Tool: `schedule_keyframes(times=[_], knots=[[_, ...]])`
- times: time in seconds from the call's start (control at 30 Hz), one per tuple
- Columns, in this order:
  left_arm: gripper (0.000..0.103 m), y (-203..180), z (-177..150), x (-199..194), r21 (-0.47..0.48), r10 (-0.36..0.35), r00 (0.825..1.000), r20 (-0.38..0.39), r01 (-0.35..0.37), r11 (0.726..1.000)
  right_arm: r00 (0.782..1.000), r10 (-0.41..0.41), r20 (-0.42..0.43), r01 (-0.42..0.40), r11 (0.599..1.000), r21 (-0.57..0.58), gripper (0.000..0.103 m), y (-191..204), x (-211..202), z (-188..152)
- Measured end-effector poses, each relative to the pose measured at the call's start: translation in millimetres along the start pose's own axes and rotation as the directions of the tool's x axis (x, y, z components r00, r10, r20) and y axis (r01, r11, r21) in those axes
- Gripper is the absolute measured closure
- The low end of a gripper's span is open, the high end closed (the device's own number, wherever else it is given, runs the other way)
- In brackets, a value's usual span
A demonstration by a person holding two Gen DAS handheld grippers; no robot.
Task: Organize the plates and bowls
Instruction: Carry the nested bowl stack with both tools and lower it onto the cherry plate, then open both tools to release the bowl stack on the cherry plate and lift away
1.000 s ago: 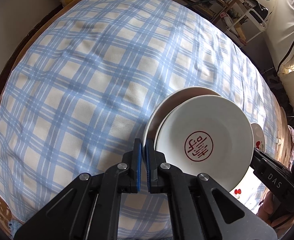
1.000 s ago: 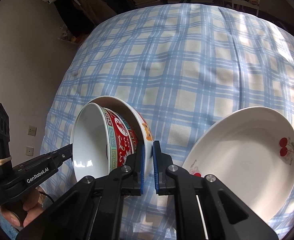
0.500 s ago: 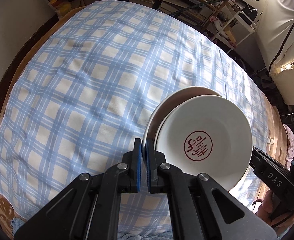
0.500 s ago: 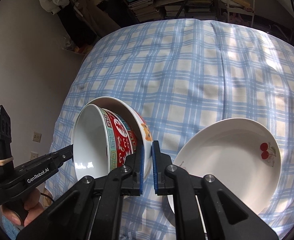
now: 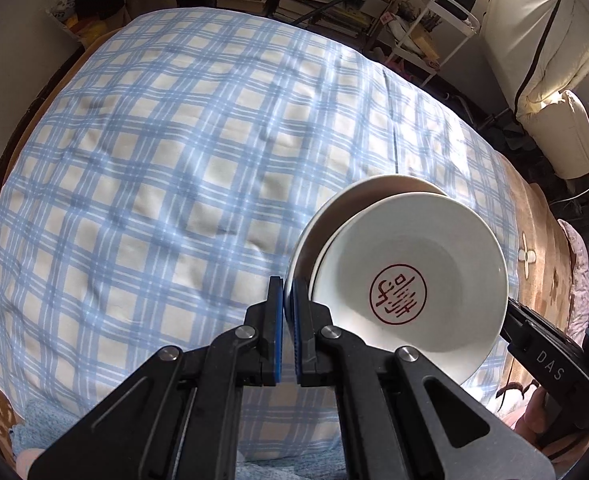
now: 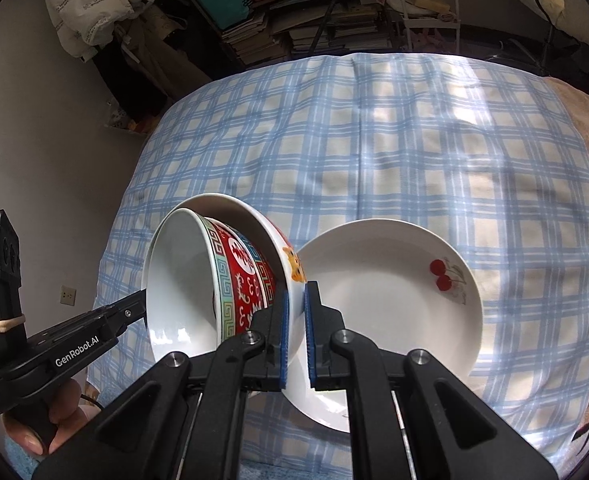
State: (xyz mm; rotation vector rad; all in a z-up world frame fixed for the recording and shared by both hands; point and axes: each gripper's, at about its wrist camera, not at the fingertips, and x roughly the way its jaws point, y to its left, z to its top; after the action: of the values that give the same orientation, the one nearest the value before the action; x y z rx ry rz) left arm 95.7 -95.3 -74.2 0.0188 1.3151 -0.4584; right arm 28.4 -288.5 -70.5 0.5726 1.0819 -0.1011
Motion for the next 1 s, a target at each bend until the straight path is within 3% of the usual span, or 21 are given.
schedule_keyframes(times=[0.53, 0.73, 1.0], knots=[[0.101, -51, -22, 41, 0.055, 0.06, 0.995, -0.079, -0.056, 0.997, 0.998, -0.003, -0.056, 0.009, 0.994, 0.106, 0.093, -71, 7, -15], [0.101, -56, -25, 51, 0.061, 0.06, 0.994, -0.096, -0.055, 0.997, 0.995, -0.054, -0.087, 0.061, 0.995, 0.081, 0.093, -75, 14, -16], [0.097, -49, -27, 51, 0.047, 0.044, 0.997, -0.066, -0.041, 0.998, 0.994, -0.046, -0.1, 0.054, 0.996, 0.075, 0.093, -75, 16, -13]])
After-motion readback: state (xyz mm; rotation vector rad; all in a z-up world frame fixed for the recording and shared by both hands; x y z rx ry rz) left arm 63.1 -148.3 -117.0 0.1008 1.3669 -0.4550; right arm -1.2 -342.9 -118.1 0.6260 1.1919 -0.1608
